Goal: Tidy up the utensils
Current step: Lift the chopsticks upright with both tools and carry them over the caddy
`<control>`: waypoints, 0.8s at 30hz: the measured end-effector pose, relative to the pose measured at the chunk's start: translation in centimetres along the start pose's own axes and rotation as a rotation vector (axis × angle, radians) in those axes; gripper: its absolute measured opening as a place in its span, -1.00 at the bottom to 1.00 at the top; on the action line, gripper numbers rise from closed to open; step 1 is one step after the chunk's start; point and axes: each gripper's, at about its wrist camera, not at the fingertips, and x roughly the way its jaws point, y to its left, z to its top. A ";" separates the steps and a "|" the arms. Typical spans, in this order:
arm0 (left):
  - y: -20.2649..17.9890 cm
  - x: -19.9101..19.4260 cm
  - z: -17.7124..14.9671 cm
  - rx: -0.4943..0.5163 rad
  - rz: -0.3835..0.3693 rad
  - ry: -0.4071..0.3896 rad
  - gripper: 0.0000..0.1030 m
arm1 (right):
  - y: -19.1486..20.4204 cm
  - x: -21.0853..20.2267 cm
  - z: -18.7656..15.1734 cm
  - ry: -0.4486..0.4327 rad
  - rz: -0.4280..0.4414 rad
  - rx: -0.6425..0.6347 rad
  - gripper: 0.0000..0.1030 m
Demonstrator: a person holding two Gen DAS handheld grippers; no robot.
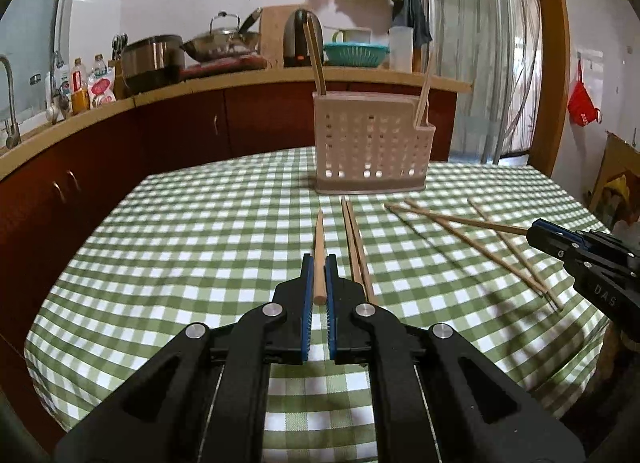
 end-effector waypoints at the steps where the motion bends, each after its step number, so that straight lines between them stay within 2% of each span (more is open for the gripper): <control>1: 0.0 -0.3 0.2 -0.001 0.000 -0.006 -0.88 | 0.1 -0.3 0.2 -0.009 0.000 -0.002 -0.87; 18: 0.9 -5.2 4.4 -0.040 0.004 -0.138 -0.88 | 0.4 -5.2 4.9 -0.141 0.010 -0.006 -0.87; 24: 1.6 -6.0 6.0 -0.057 0.008 -0.163 -0.88 | 0.0 -5.7 6.1 -0.145 0.016 0.002 -0.87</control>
